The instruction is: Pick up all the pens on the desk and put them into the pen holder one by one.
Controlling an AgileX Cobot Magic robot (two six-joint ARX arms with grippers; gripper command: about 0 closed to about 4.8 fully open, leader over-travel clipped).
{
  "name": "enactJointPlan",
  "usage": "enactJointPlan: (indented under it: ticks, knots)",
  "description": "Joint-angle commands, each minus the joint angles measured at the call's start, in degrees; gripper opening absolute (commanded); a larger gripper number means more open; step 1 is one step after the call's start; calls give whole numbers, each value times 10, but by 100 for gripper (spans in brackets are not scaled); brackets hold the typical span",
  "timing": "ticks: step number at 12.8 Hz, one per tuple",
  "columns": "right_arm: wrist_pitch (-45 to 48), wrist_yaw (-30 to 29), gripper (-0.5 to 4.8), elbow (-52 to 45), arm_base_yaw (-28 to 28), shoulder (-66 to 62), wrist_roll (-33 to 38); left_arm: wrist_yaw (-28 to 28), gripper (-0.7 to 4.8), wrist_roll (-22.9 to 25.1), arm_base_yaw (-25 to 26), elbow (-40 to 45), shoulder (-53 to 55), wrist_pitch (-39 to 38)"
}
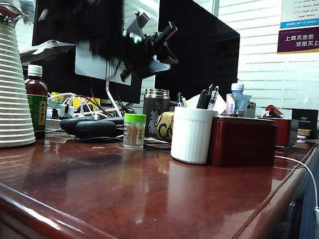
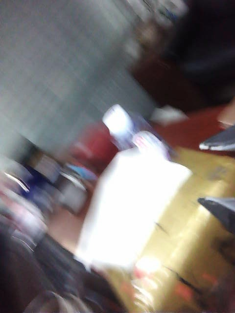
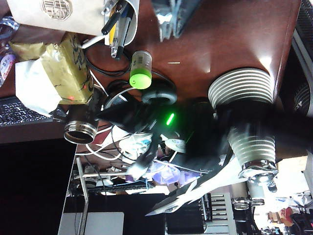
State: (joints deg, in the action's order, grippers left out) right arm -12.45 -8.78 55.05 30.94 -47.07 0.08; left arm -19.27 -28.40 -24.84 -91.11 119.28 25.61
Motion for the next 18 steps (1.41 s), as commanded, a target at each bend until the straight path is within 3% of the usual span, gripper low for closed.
enactJointPlan:
  ticks: [1,3,4,5,10,11,13,18]
  knots:
    - [-7,1,-5,2,0,3,-2,22,123,24,-2,-143,8,-237]
    - [-11,0,-5,2,1,3,-1,25,121,-2,0,-174,27,-266]
    - [-11,-1,-6,2,1,3,-1,-25,121,-28,7,-218,73,-311]
    - [-12,-2,-5,2,1,3,-1,-31,120,-35,7,-260,101,-346]
    - [-12,-2,-5,2,1,3,-1,-53,121,-31,9,-455,230,-509]
    - [-12,-2,-6,2,1,3,-1,-58,147,-22,9,-455,236,-516]
    - [-10,-2,-5,2,1,3,-1,-76,315,-20,9,-455,240,-539]
    - [-10,-1,-6,2,1,3,-2,-118,313,-19,5,-497,260,-597]
